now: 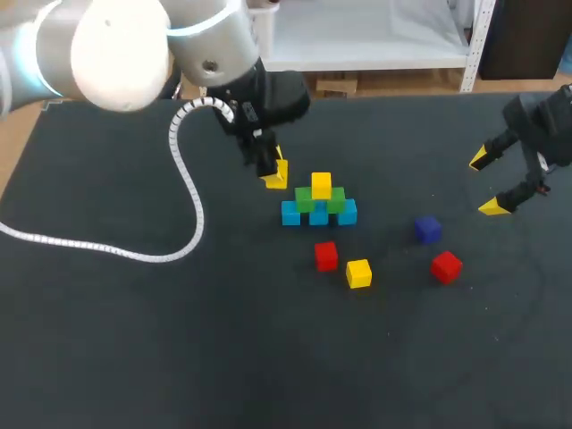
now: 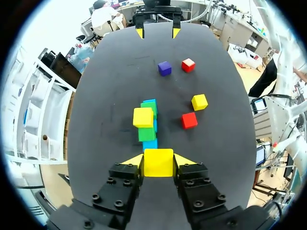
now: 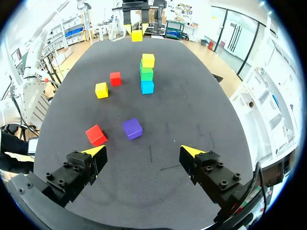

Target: Place the blue cubes, place green cubes on the blue cubes, place the yellow cubes on the green cubes, then place the red cubes on the yellow cubes, and place purple cube on the red cubes.

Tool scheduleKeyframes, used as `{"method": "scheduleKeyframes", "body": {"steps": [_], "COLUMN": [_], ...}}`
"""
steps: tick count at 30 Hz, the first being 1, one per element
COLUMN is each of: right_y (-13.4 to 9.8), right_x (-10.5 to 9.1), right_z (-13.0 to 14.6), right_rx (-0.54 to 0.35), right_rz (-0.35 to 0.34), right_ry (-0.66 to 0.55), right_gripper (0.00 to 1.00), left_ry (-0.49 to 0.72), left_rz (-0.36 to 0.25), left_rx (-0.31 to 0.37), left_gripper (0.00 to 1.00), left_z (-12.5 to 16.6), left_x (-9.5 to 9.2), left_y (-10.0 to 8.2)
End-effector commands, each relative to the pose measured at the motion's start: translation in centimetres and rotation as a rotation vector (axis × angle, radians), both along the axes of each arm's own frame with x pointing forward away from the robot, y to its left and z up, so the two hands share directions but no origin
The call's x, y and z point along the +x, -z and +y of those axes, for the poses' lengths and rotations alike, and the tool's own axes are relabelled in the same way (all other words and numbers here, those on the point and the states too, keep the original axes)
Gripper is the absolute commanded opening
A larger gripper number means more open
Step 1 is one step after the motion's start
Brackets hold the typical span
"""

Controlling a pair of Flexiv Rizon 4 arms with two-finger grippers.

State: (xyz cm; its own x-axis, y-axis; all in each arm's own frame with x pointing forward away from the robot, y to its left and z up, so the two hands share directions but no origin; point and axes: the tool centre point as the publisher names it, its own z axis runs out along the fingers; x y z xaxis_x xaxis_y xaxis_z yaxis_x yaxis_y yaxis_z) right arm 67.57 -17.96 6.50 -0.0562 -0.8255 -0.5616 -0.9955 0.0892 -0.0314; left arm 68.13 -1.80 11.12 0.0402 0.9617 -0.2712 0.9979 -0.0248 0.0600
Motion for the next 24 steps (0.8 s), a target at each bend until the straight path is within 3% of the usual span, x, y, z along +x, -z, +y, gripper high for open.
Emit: {"method": "scheduleKeyframes", "body": {"steps": [1,24], "right_y": [0.0,0.0], "right_x": [0.0,0.0], "right_z": [0.0,0.0], "right_rx": [0.002,0.002], "right_rz": [-0.001,-0.001], "right_ry": [-0.001,-0.001], "right_gripper": [1.00,1.00], "left_ry": [-0.003,0.002], "left_rz": [0.000,0.033], "left_rx": [-0.013,-0.026], "left_gripper": [0.00,0.00], "left_z": [-0.5,-2.1], "left_x": [0.2,0.9], "left_y": [0.6,2.9]}}
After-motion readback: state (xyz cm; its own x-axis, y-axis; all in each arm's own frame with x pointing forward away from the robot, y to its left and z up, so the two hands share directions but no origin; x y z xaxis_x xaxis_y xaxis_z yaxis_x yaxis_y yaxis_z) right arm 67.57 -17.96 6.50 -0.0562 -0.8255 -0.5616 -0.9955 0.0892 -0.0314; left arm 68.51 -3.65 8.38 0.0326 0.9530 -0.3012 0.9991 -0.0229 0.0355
